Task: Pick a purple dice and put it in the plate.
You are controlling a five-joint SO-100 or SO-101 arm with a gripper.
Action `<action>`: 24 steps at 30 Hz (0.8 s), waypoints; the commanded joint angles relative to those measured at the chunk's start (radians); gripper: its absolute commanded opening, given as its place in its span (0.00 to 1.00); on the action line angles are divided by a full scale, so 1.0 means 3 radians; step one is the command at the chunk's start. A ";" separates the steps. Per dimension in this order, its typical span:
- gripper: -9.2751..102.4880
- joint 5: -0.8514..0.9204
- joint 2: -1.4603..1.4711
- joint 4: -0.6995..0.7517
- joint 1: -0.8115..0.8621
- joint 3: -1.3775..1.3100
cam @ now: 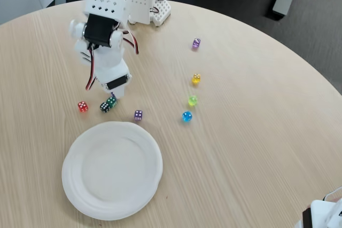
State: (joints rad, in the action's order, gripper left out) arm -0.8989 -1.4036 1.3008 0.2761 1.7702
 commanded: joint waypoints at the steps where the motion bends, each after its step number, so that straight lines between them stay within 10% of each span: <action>1: 0.17 -0.0020 -0.0026 -0.0020 0.0010 -0.0010; 24: 0.11 -0.0041 -0.0026 -0.0020 0.0010 -0.0010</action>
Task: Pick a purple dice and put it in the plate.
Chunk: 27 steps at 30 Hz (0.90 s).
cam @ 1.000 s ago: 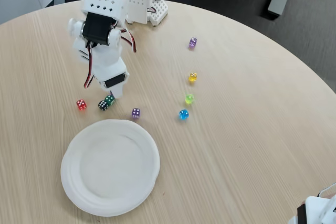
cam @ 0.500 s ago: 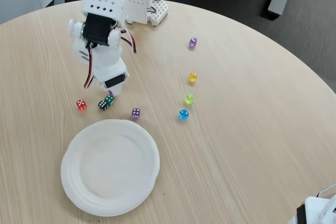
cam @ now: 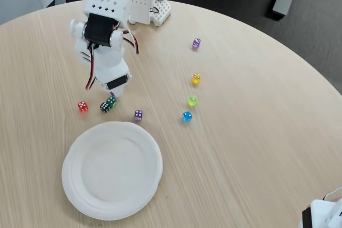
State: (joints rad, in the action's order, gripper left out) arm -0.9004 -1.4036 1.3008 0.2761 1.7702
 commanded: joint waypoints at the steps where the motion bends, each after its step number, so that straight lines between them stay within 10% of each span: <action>1: 0.10 -0.0036 -0.0026 -0.0020 0.0010 -0.0010; 27: 0.08 -0.0184 -0.0849 0.0036 -0.0322 -0.0066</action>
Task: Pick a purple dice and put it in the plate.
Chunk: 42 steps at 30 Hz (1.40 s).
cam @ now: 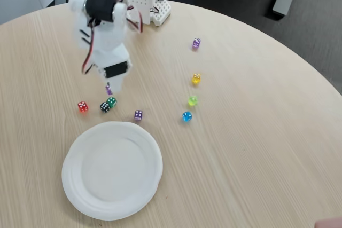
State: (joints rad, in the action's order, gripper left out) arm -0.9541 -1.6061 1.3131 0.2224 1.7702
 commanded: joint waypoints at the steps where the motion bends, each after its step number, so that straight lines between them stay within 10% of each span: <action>1: 0.08 -0.0041 -0.0205 -0.0005 -0.0235 -0.0066; 11: 0.08 -0.0409 -0.0291 -0.0036 -0.1294 -0.0066; 42: 0.08 -0.0506 0.0685 -0.0685 -0.1335 -0.1861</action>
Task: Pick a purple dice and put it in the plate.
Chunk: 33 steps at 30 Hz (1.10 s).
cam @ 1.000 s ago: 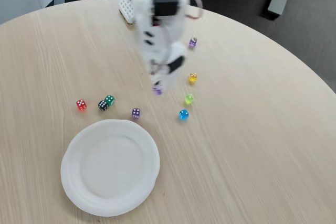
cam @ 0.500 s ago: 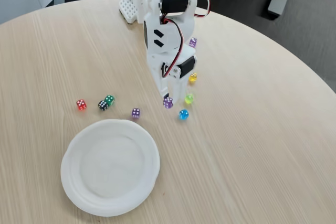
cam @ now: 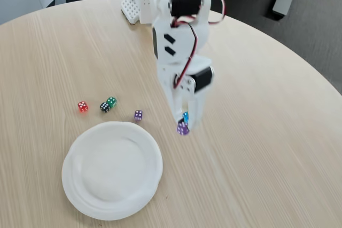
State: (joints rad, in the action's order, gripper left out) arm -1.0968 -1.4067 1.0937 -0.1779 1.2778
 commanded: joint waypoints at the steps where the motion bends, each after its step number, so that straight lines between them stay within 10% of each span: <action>1: 0.08 -0.0072 0.0051 0.0087 0.0000 -0.0245; 14: 0.08 -0.0123 0.0486 0.1084 0.0046 -0.0251; 33: 0.08 0.0302 0.0435 0.1120 0.0695 -0.0199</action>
State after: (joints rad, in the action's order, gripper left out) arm -1.0170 -1.2502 1.4235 0.0138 1.2410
